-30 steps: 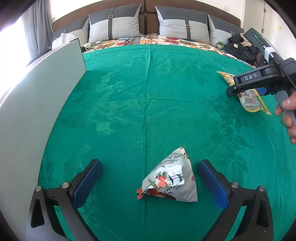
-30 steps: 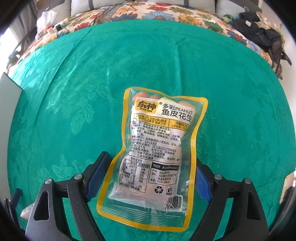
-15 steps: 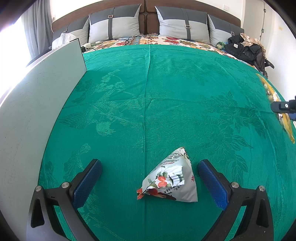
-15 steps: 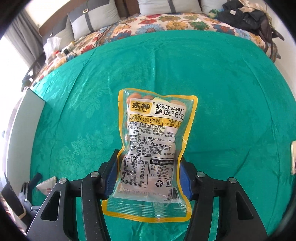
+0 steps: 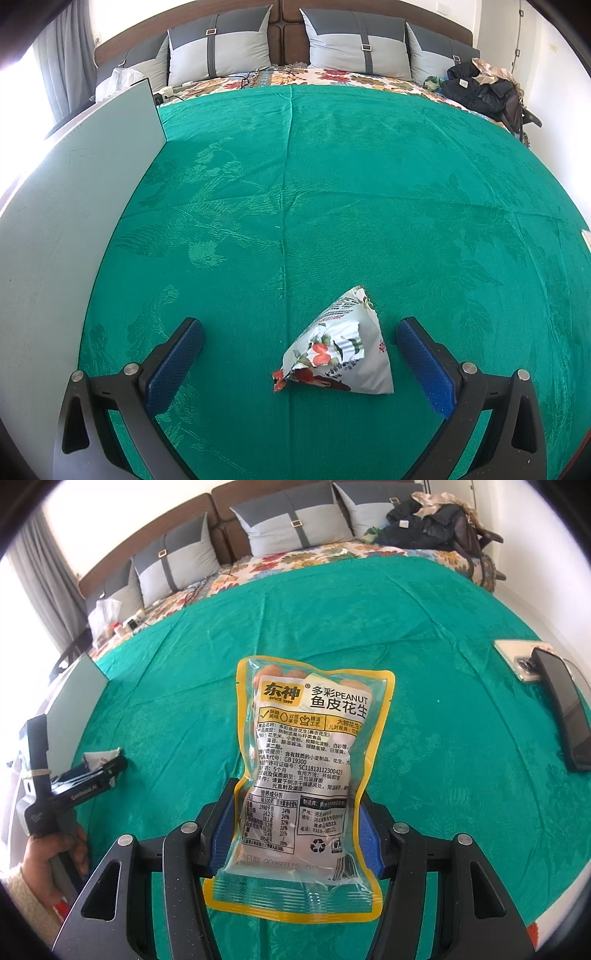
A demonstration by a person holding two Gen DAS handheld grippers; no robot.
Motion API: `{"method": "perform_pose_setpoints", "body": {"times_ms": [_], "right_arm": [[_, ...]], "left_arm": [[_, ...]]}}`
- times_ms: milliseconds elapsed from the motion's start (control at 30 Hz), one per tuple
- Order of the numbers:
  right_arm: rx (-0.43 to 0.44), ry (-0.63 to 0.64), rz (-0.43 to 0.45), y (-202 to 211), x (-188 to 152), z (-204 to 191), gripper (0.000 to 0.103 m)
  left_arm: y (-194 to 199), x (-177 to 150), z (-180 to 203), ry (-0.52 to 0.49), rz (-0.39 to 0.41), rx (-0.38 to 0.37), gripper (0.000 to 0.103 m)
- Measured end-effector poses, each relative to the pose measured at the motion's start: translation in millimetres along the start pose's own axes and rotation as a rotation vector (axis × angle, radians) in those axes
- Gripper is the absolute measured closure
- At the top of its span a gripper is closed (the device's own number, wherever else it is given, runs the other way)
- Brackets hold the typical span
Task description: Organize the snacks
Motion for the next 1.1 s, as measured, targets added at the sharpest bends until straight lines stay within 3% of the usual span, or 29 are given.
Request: {"method": "perform_pose_setpoints", "body": {"times_ms": [133,167,200,233,267,433,700,867,967,1100], "right_arm": [[0.004,0.001,0.023,6.2,-9.7,4.8,0.043],[0.006,-0.012,0.019,4.3,-10.7,7.2,0.043],[0.006,-0.025,0.012,2.4,-12.7,9.1,0.043],[0.008,-0.035,0.005,1.1,-14.9,10.9,0.043],[0.010,-0.041,0.002,0.9,-15.6,12.3,0.043],[0.008,-0.009,0.030,8.6,-14.8,11.5,0.043],[0.005,0.012,0.029,8.9,-28.5,5.2,0.043],[0.023,0.076,0.049,16.7,-26.7,-13.3,0.043],[0.038,0.131,0.052,18.8,-29.3,-31.1,0.043],[0.075,0.239,0.045,17.9,-31.5,-70.2,0.043]], "left_arm": [[2.3,-5.0,3.1,0.011,-0.079,-0.011,0.001],[3.2,-5.3,6.1,-0.001,-0.089,-0.019,0.006],[7.0,-4.3,9.7,-0.019,-0.079,-0.029,0.014],[11.8,-2.3,13.1,-0.036,-0.061,-0.038,0.038],[15.3,-1.3,16.1,-0.053,-0.055,-0.047,0.057],[37.0,-6.1,16.6,-0.093,-0.007,-0.055,0.058],[104.1,-16.9,11.5,0.058,0.082,-0.204,0.058],[161.4,-19.2,3.9,0.101,0.149,-0.272,0.058],[199.1,-15.0,-21.4,0.150,0.205,-0.283,0.058],[245.6,-11.0,-90.0,0.254,0.280,-0.218,0.058]]}}
Point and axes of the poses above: each gripper's, at about its wrist camera, not at the fingertips, and y roughly against the way its jaws point, z to its right, x to its top, the point moved 10 cm from there along -y, roughly the way its jaws point, and after that the axes turned 6 degrees about -y, right-handed, at the moved point
